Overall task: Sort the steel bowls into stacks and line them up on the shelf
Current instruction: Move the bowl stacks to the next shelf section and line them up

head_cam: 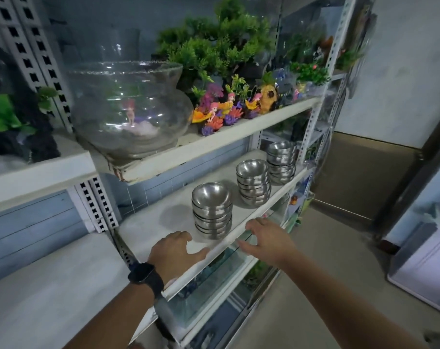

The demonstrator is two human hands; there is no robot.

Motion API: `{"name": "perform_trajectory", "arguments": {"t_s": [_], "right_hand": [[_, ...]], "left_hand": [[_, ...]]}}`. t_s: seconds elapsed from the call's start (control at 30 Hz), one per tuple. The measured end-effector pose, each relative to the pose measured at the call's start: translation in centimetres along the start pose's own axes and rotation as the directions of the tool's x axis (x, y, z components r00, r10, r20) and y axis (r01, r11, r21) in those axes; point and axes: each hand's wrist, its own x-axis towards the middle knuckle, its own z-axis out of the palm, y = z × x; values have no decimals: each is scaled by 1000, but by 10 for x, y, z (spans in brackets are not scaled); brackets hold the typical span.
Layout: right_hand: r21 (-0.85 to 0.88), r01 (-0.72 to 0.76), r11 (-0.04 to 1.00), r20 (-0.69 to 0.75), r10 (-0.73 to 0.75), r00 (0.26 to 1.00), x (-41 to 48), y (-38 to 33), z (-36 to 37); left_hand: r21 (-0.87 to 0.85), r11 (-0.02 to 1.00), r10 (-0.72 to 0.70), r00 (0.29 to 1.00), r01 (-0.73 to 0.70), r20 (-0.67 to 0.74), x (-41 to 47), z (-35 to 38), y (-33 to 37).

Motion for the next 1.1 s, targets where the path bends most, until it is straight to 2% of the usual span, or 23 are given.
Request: {"name": "perform_trajectory", "arguments": {"t_s": [0.17, 0.3, 0.4, 0.53, 0.6, 0.73, 0.87, 0.97, 1.1], "right_hand": [[50, -37, 998, 41, 35, 999, 42, 12, 4], [299, -112, 948, 117, 80, 990, 62, 26, 15], [401, -138, 905, 156, 81, 984, 80, 35, 28], [478, -128, 869, 216, 25, 976, 106, 39, 44], [576, -125, 808, 252, -29, 967, 115, 39, 53], [734, -161, 659, 282, -81, 956, 122, 43, 66], [837, -170, 520, 303, -182, 936, 132, 45, 71], [880, -149, 450, 294, -270, 917, 141, 48, 75], [886, -154, 436, 306, -303, 902, 149, 55, 86]], "left_hand": [[-12, 1000, -4, 1000, 4, 21, 49, 0, -15], [-156, 984, -67, 993, 81, 95, 74, 12, -29], [-275, 954, -76, 985, 117, 154, 87, 23, -34], [-468, 877, -29, 983, 112, 180, 101, 36, -36], [-552, 828, -9, 988, 95, 156, 104, 42, -35], [-801, 594, 43, 991, 76, 126, 100, 48, -9], [-873, 485, -41, 998, 53, 38, 103, 68, 2], [-874, 480, -130, 991, 73, 11, 106, 78, 5], [-875, 473, -209, 978, 101, 0, 102, 87, 10]]}}
